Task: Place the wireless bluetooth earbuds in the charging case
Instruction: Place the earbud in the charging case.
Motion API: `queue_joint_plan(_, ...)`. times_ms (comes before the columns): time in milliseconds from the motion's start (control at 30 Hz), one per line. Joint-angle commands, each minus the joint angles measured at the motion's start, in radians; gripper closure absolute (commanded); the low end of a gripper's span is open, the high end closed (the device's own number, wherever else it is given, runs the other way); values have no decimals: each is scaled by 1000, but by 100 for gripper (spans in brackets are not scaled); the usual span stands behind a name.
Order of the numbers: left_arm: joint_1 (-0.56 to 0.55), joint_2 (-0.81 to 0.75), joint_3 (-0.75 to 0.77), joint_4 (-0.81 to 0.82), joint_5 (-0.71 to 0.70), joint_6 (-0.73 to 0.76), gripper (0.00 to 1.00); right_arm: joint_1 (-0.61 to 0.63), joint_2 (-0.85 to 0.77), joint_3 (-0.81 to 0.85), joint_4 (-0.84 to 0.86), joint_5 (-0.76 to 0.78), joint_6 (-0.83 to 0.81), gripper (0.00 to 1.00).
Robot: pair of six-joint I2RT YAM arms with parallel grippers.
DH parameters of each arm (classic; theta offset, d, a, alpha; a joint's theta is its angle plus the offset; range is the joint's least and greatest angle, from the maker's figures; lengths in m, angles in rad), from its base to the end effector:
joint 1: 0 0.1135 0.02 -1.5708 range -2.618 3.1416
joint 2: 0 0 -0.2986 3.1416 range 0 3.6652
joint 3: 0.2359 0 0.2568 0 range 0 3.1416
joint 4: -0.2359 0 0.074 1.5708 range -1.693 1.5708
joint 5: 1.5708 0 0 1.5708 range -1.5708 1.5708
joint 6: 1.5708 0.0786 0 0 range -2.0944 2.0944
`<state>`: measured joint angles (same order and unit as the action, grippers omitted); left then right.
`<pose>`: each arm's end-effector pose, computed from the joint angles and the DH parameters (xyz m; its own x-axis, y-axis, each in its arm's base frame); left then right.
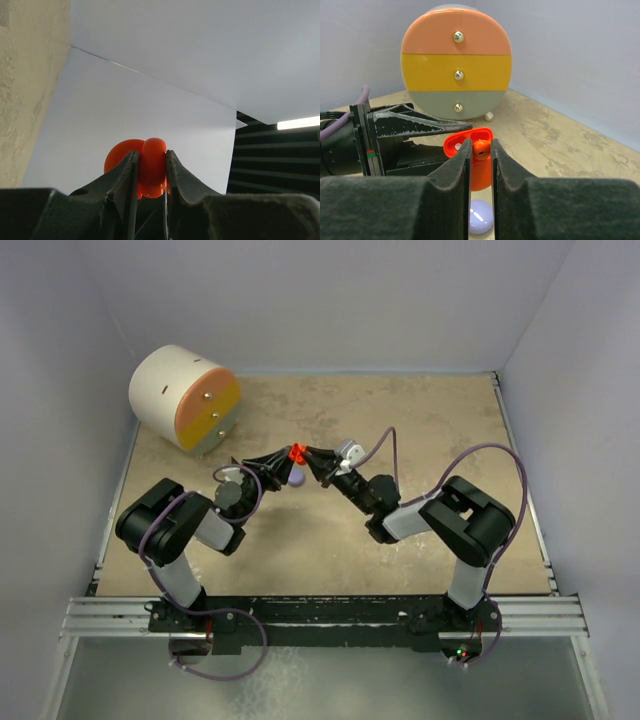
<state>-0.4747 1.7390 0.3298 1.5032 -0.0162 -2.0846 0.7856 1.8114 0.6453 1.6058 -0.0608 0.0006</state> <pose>0.2864 -0.1457 0.1854 -0.4266 -0.7598 0.4906 -0.1449 -0.4781 -0.8663 0.2671 0.2740 0.2625 0.3005 0.3015 -0.9049 -0.7450 0.6666 -0.0253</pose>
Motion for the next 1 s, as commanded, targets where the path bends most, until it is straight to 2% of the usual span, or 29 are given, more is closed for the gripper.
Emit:
queue_joint_plan(0,-4,2,48,213,-27,-56,100,1,-37,-7,232,8,18,75)
queue_joint_plan(200,-4,10,55,201,-34,-43,100,0,-41,-3,220,0,27,52)
queue_joint_plan(300,-4,10,57,181,-41,-31,100,0,-63,-14,227,-1,37,47)
queue_joint_plan(433,-4,7,55,166,-49,-14,100,0,-124,-38,215,17,45,32)
queue_joint_plan(500,-4,1,53,153,-52,-6,100,0,-162,-40,169,41,47,29)
queue_joint_plan(633,-4,-22,45,116,-56,18,100,0,-233,-11,-2,146,88,27)
queue_joint_plan(700,-5,-34,41,100,-58,30,100,-2,-254,50,-188,222,99,27)
queue_joint_plan(800,-5,-57,33,77,-57,46,100,-3,-257,126,-377,319,114,25)
queue_joint_plan(967,-5,-76,22,57,-47,64,100,-7,-234,201,-553,396,99,23)
